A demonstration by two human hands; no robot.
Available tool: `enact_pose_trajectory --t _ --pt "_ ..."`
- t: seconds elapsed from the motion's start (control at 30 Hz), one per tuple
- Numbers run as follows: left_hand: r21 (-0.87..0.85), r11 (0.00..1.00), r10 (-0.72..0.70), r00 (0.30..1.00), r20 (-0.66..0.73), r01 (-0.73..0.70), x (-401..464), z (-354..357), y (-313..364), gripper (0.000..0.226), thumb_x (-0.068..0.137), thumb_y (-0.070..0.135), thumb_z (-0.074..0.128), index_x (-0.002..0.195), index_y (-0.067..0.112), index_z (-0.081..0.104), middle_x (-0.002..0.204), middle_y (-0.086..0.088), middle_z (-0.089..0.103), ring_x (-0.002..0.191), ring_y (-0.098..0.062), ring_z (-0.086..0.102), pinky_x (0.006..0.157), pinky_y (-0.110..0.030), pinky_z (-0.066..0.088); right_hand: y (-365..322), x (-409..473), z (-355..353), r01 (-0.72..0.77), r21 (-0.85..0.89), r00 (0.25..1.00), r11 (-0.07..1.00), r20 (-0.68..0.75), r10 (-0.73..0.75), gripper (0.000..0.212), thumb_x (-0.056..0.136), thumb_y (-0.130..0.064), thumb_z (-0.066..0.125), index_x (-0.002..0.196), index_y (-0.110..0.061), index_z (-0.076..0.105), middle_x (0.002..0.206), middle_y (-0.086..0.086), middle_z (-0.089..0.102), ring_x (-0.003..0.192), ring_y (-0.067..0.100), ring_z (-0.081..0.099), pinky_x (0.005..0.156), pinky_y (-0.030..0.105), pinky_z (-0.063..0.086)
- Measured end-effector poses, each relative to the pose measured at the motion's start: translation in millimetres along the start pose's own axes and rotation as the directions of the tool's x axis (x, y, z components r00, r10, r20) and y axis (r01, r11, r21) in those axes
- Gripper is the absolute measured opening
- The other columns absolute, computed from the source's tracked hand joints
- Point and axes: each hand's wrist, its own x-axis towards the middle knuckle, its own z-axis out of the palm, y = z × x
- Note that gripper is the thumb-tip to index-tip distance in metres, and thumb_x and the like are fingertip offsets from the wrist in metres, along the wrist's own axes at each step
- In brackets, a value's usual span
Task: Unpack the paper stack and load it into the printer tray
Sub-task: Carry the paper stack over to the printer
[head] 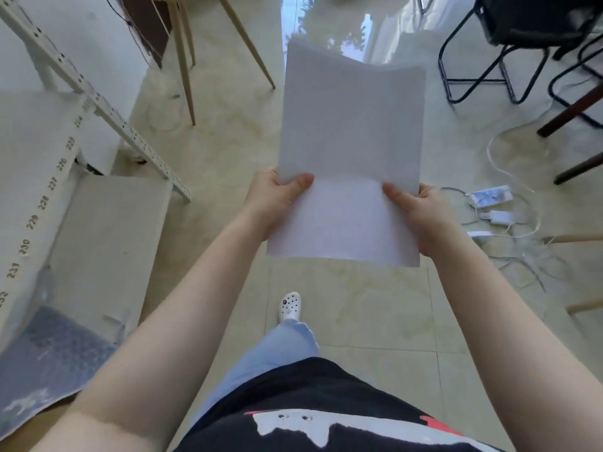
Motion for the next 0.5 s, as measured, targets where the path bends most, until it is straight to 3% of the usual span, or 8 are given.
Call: enact_pose_trajectory --t 0.23,0.5 --pt "0.043 0.999 0.001 0.994 0.110 -0.006 152.0 41.2 63.7 0.002 0.083 0.012 0.069 0.083 0.014 0.068 0.074 0.004 0.073 0.063 -0.012 0.069 0.067 -0.032 0.058 -73.5 124.4 -18.9 0.012 0.071 0.997 0.997 -0.076 -0.006 0.010 0.090 -0.012 0.061 0.080 -0.013 0.064 0.056 -0.011 0.071 0.049 0.004 0.065 0.049 0.020 0.053" --pt "0.081 0.997 0.001 0.994 0.111 -0.010 314.9 110.3 114.2 0.005 0.083 0.017 0.070 0.086 0.013 0.068 0.086 -0.006 0.071 0.073 -0.020 0.069 0.075 -0.038 0.058 -135.6 290.3 -66.6 0.031 0.120 0.998 0.992 -0.056 -0.025 0.010 0.091 -0.010 0.060 0.082 -0.010 0.065 0.058 -0.008 0.072 0.050 0.007 0.067 0.049 0.022 0.055"
